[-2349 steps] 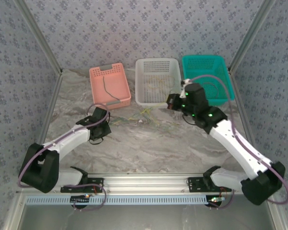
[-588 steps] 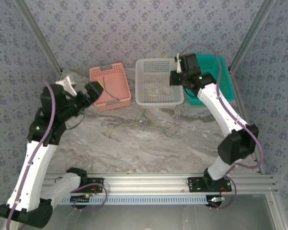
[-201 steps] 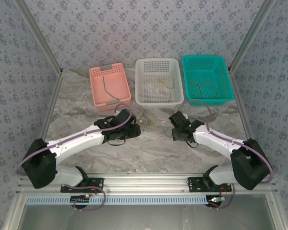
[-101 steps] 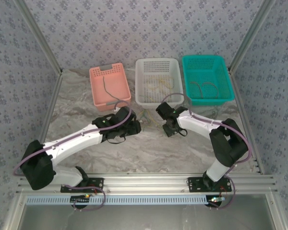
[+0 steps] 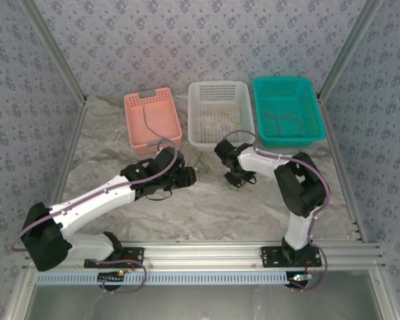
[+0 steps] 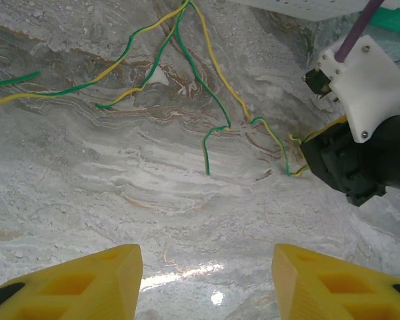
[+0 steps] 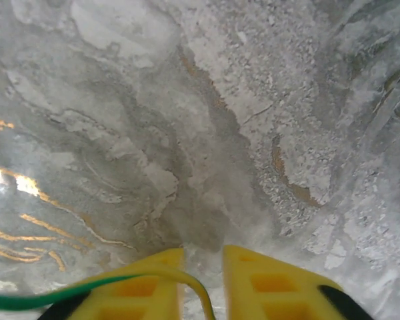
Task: Untangle the cables
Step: Untie the cable.
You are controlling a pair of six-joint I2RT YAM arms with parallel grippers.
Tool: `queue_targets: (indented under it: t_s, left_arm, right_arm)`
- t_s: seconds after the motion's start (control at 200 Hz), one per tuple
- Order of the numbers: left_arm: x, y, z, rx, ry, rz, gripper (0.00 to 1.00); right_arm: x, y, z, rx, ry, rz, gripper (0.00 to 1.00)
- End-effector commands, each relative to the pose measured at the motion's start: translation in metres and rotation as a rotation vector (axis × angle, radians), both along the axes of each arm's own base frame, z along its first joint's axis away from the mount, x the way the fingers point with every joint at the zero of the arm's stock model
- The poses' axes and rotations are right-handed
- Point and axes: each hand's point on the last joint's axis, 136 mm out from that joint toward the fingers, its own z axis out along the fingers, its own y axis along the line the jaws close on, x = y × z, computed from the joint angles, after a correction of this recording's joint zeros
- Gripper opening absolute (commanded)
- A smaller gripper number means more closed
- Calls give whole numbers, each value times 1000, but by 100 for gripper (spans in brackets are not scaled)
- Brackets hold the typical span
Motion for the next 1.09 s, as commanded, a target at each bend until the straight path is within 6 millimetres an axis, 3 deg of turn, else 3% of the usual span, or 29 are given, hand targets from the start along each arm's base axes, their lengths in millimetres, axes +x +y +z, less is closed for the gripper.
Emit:
queue_targets:
  t_s: [0.0, 0.03, 0.18, 0.34, 0.485, 0.565, 0.685, 0.76, 0.924, 1.019, 1.089]
  left_arm:
    - [1, 1, 5, -5, -19, -6, 54]
    - [3, 2, 4, 2, -21, -1, 54]
    - [22, 7, -15, 22, 3, 67, 55]
    - [56, 36, -59, 84, 53, 201, 53]
    - [78, 56, -107, 96, 129, 280, 49]
    - [81, 69, -128, 161, 163, 331, 41]
    - [74, 91, -147, 227, 181, 412, 19]
    - [69, 99, -153, 216, 176, 436, 0]
    - [58, 115, -156, 183, 197, 475, 0]
    - [54, 105, -127, 93, 131, 455, 0]
    - [49, 94, -87, 12, 58, 432, 2]
  right_arm:
    - [2, 3, 12, -13, -48, 25, 5]
    - [1, 2, 19, -25, -72, 30, 0]
    - [-8, -1, 67, -39, -239, 46, 0]
    - [-26, 6, 112, 77, -349, 62, 0]
    - [-39, 10, 133, 161, -391, 69, 0]
    - [-44, 10, 144, 189, -424, 69, 0]
    - [-48, 3, 160, 212, -477, 43, 0]
    - [-49, -6, 173, 221, -524, 9, 0]
    - [-50, -18, 195, 271, -593, -32, 0]
    - [-51, -14, 193, 282, -580, -9, 0]
    - [-52, -14, 187, 266, -564, 1, 0]
